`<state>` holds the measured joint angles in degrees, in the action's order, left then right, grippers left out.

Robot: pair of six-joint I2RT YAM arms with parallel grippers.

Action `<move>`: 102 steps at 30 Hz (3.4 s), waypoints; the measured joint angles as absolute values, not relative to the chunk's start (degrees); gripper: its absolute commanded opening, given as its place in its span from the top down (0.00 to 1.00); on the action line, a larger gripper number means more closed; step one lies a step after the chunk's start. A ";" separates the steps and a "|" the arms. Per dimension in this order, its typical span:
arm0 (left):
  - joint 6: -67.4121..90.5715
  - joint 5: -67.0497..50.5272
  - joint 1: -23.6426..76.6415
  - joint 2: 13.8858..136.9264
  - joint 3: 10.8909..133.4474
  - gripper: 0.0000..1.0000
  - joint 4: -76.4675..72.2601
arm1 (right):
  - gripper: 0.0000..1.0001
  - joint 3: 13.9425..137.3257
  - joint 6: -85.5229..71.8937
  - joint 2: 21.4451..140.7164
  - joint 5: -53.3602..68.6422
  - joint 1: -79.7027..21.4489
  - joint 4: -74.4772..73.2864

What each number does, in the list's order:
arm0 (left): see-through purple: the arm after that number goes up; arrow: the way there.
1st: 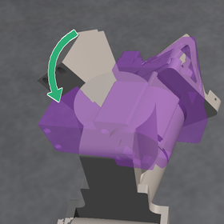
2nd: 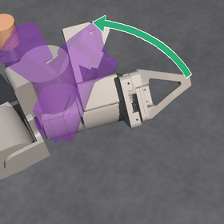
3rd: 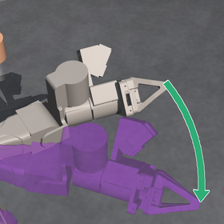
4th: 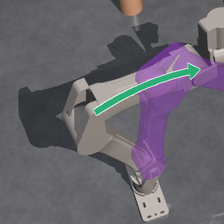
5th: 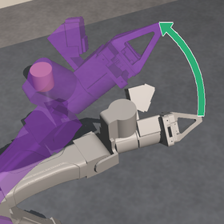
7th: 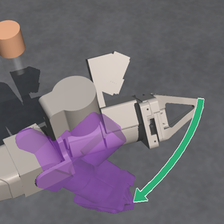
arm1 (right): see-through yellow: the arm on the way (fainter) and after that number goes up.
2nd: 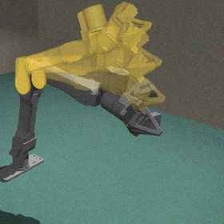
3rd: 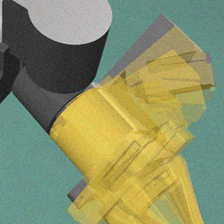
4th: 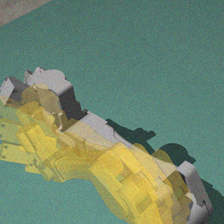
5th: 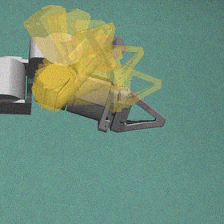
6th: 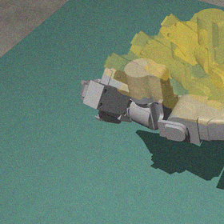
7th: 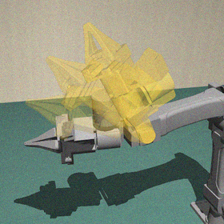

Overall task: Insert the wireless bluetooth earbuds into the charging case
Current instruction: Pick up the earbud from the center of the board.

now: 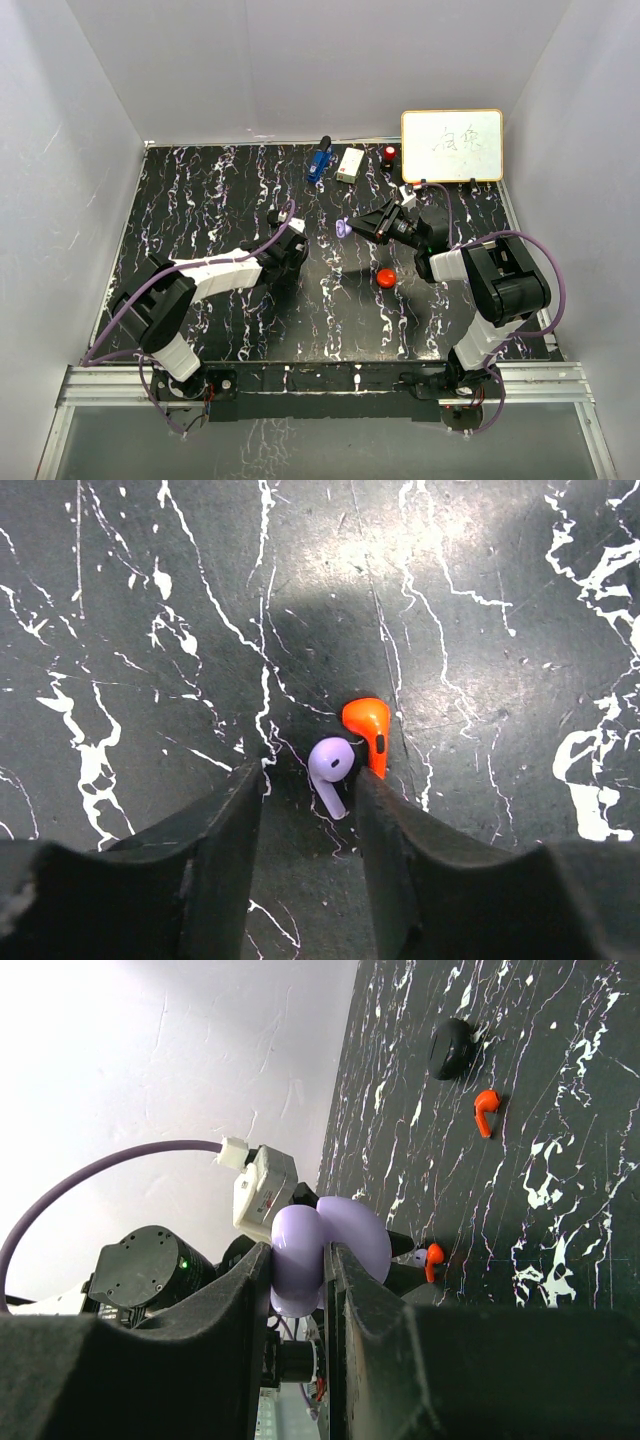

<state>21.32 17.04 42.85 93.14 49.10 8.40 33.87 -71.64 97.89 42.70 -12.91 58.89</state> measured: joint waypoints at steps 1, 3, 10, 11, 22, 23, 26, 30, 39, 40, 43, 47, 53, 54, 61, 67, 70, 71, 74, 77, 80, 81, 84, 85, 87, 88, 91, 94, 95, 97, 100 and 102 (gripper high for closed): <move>21.39 17.17 42.81 93.17 49.12 0.57 8.40 | 1.00 33.87 -71.64 97.89 42.70 -12.91 58.92; 21.43 17.43 42.83 93.19 49.15 0.57 8.40 | 1.00 33.87 -71.64 97.89 42.72 -12.91 58.92; 21.39 17.61 42.83 93.23 49.15 0.58 8.45 | 1.00 33.87 -71.66 97.89 42.87 -12.91 58.92; 21.37 17.58 42.83 93.23 49.15 0.58 8.45 | 1.00 33.87 -71.66 97.89 42.87 -12.91 58.92; 21.74 18.26 42.85 92.95 49.06 0.60 9.45 | 1.00 33.87 -71.66 97.89 42.92 -12.91 58.92; 21.91 18.41 42.87 92.84 48.97 0.60 9.61 | 1.00 33.87 -71.66 97.89 42.92 -12.91 58.92; 22.31 18.81 42.87 92.42 48.75 0.60 10.31 | 1.00 33.87 -71.66 97.89 42.92 -12.91 58.92; 22.81 19.31 42.87 91.79 48.29 0.60 11.14 | 1.00 33.87 -71.66 97.89 42.96 -12.91 58.92; 23.18 20.08 42.87 91.13 47.90 0.60 12.27 | 1.00 33.87 -71.68 97.89 43.09 -12.91 58.92; 23.16 20.03 42.87 91.13 47.90 0.60 12.25 | 1.00 33.87 -71.68 97.89 43.09 -12.91 58.92; 23.05 19.90 42.87 91.13 47.90 0.59 12.16 | 1.00 33.87 -71.68 97.91 43.09 -12.91 58.92; 22.87 19.66 42.87 91.18 47.92 0.59 12.05 | 1.00 33.87 -71.68 97.95 43.09 -12.93 58.92; 22.48 19.31 42.87 92.33 48.97 0.59 11.57 | 1.00 33.87 -71.68 97.97 43.09 -12.93 58.92; 22.46 19.22 42.87 92.60 49.21 0.59 11.29 | 1.00 33.87 -71.68 97.97 43.11 -12.93 58.92; 22.06 18.79 42.87 94.04 50.30 0.59 9.87 | 1.00 33.87 -71.68 97.97 43.11 -12.93 58.92; 22.04 18.44 42.87 94.08 50.30 0.59 9.52 | 1.00 33.87 -71.77 98.06 43.11 -12.93 58.98; 22.06 18.37 42.87 94.13 50.30 0.59 9.41 | 1.00 33.87 -71.90 98.41 43.11 -12.93 59.07; 22.04 18.31 42.87 94.17 50.30 0.59 9.34 | 1.00 33.87 -71.90 98.52 43.11 -12.93 59.07; 22.06 18.04 42.87 94.32 50.46 0.60 9.21 | 1.00 33.87 -71.90 98.72 43.11 -12.93 59.09; 22.11 17.82 42.87 94.76 50.87 0.60 9.19 | 1.00 33.87 -71.90 98.74 43.11 -12.93 59.13; 22.15 17.69 42.87 95.24 51.42 0.61 9.21 | 1.00 33.87 -71.90 98.74 43.11 -12.93 59.13; 22.31 17.61 42.87 95.39 51.55 0.62 9.23 | 1.00 33.87 -71.90 98.74 43.11 -12.93 59.13; 22.74 17.50 42.87 95.59 51.77 0.63 9.30 | 1.00 33.87 -71.90 98.74 43.11 -12.93 59.16; 22.96 17.50 42.87 95.64 51.77 0.63 9.28 | 1.00 33.87 -71.90 98.74 43.11 -12.93 59.18; 23.27 17.45 42.87 95.68 51.79 0.64 9.28 | 1.00 33.87 -71.90 98.74 43.11 -12.93 59.18; 23.42 17.41 42.87 95.70 51.79 0.64 9.28 | 1.00 33.87 -71.90 98.74 43.11 -12.93 59.18; 23.92 17.28 42.87 95.70 51.79 0.66 9.26 | 1.00 33.87 -71.92 98.74 43.11 -12.93 59.20; 24.29 17.12 42.87 95.77 51.79 0.67 9.21 | 1.00 33.87 -71.99 98.74 43.11 -12.93 59.40; 24.47 17.10 42.87 95.79 51.79 0.68 9.17 | 1.00 33.87 -72.05 98.74 43.11 -12.93 59.51; 24.60 17.06 42.87 95.83 51.79 0.68 9.04 | 1.00 33.87 -72.07 98.74 43.13 -12.93 59.70; 24.71 17.06 42.87 95.88 51.79 0.71 8.97 | 1.00 33.87 -72.07 98.74 43.18 -12.93 60.03; 24.77 17.04 42.87 95.88 51.79 0.72 8.88 | 1.00 33.87 -72.10 98.74 43.22 -12.93 60.14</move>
<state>24.77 17.04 42.87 95.88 51.79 8.88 33.87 -72.10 98.74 43.22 -12.93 60.14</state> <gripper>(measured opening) 0.297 0.226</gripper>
